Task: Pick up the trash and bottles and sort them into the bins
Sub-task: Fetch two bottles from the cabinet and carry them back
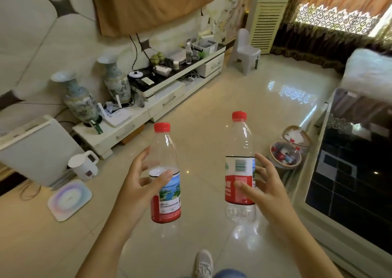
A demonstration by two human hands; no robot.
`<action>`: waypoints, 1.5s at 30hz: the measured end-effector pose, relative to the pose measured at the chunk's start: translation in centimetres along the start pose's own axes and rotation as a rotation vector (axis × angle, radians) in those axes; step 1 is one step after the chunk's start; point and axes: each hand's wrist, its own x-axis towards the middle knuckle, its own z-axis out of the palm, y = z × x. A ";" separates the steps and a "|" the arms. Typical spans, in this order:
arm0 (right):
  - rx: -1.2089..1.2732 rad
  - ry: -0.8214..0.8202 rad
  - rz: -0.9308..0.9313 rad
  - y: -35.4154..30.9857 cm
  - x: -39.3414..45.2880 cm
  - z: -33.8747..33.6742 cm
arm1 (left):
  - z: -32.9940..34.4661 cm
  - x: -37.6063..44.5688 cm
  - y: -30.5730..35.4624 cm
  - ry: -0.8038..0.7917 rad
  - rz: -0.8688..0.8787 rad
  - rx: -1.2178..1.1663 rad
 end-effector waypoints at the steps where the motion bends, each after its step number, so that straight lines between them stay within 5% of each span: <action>1: 0.004 -0.005 0.004 -0.2 1.8 -0.3 | 0.7 1.8 0.4 -0.021 0.003 -0.003; 10: 0.023 0.103 0.042 -1.5 13.7 -2.0 | 5.7 17.2 2.0 -0.210 -0.014 -0.005; 25: 0.014 0.562 0.097 -3.1 32.0 -2.4 | 15.3 45.7 6.3 -0.629 0.005 0.062; 37: 0.054 0.935 0.280 2.2 40.1 -13.4 | 35.9 59.1 5.0 -0.977 -0.041 0.193; 45: 0.075 0.978 0.367 6.2 51.2 -24.1 | 51.5 65.2 5.8 -1.101 -0.068 0.257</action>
